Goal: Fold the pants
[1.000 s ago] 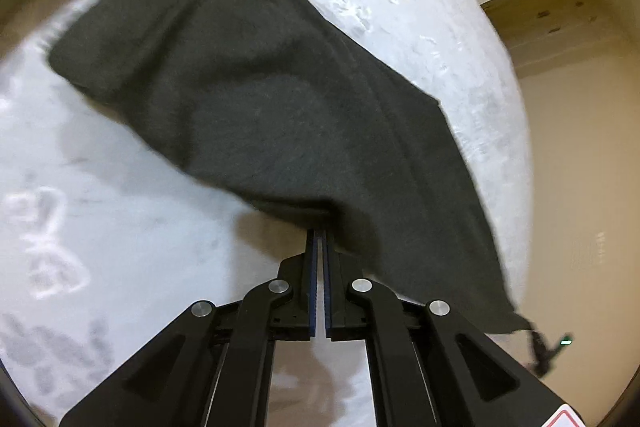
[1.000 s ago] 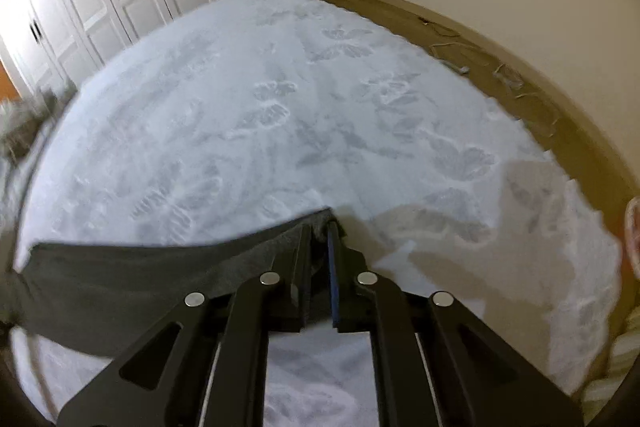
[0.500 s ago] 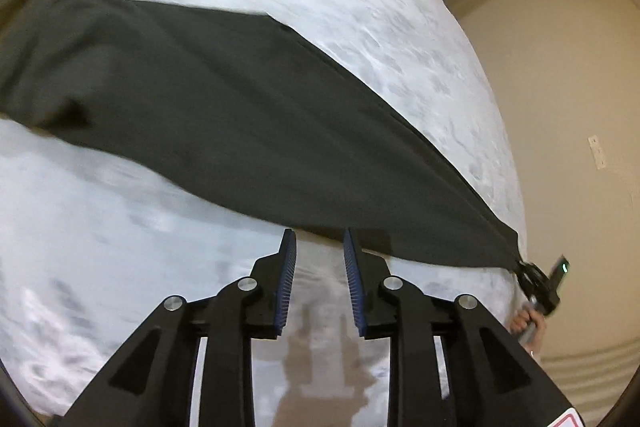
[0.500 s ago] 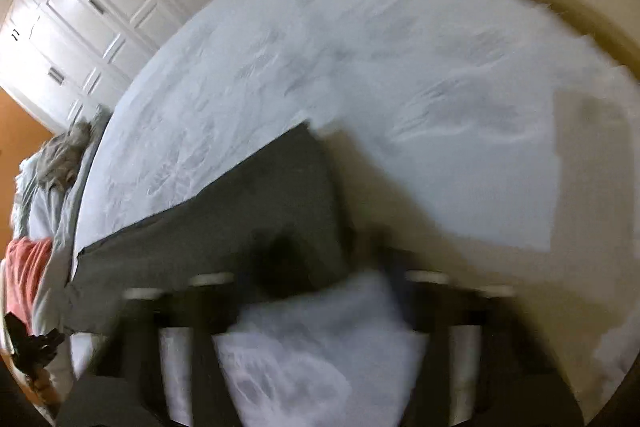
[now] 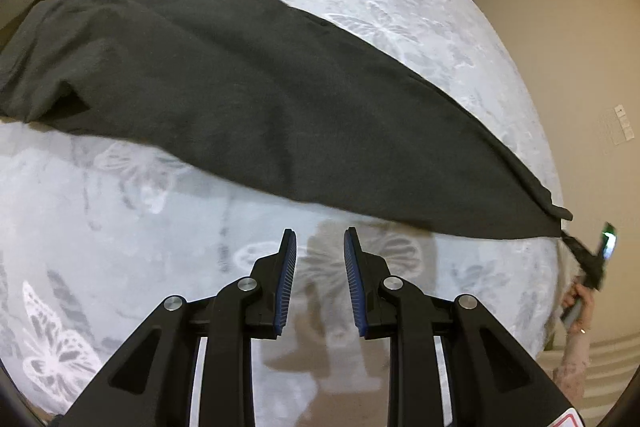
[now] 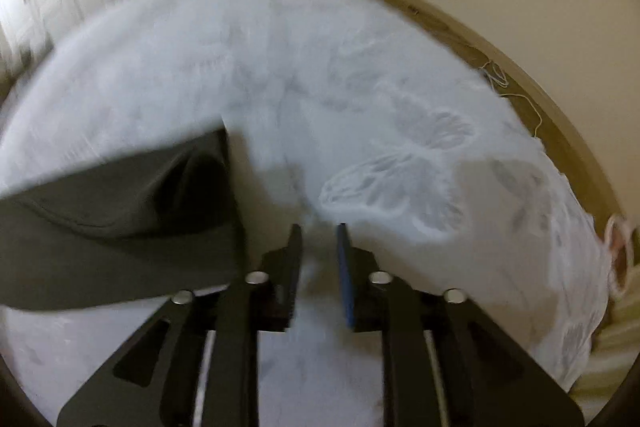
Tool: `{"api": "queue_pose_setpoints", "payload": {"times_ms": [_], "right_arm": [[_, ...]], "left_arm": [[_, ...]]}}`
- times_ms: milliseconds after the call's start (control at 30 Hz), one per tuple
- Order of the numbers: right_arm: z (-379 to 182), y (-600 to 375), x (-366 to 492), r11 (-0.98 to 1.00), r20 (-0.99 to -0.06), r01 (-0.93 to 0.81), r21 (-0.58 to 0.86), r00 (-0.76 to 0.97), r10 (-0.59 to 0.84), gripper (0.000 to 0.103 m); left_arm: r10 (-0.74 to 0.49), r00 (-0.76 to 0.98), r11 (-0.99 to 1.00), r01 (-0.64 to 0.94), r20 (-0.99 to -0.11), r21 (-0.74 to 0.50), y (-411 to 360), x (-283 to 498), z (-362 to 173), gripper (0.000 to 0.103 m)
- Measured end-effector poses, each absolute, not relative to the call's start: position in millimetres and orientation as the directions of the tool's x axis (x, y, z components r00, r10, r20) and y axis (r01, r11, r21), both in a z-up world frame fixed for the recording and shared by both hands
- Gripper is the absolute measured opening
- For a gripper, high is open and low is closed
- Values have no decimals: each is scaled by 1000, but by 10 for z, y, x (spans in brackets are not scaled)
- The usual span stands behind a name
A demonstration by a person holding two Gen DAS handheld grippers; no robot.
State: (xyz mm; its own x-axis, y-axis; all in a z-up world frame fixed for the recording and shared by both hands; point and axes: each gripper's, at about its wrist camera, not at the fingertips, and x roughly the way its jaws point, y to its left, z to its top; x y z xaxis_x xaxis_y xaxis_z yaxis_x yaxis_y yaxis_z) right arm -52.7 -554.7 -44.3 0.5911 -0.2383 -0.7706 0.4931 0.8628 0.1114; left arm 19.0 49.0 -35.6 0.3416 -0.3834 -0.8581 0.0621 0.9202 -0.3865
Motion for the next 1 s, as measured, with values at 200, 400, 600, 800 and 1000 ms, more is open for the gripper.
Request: {"api": "queue_pose_setpoints", "payload": {"times_ms": [200,400,600,800,1000], "right_arm": [[-207,-5106,-317,928,-756,358,99,633,-164,47],[-553,-5003,60,924,-796,374,-84,532,-288,62],[-504,-5239,298,909,-792,412,71,577,-200,6],[-681,-5534,361,818,-835,567,-94,402,-375,11],[-154,-4686,-203,880,-716,469,70,638,-283,55]], "left_arm": [[-387,404,905,-7,-829,-426,815,165,-339,22],[-380,436,912,32,-816,-408,919,72,-262,22],[-341,486,930,48,-805,-365,940,165,-225,25],[-317,500,927,-17,-806,-375,1030,321,-323,25],[-273,628,824,-240,-729,-514,2026,55,-175,35]]}}
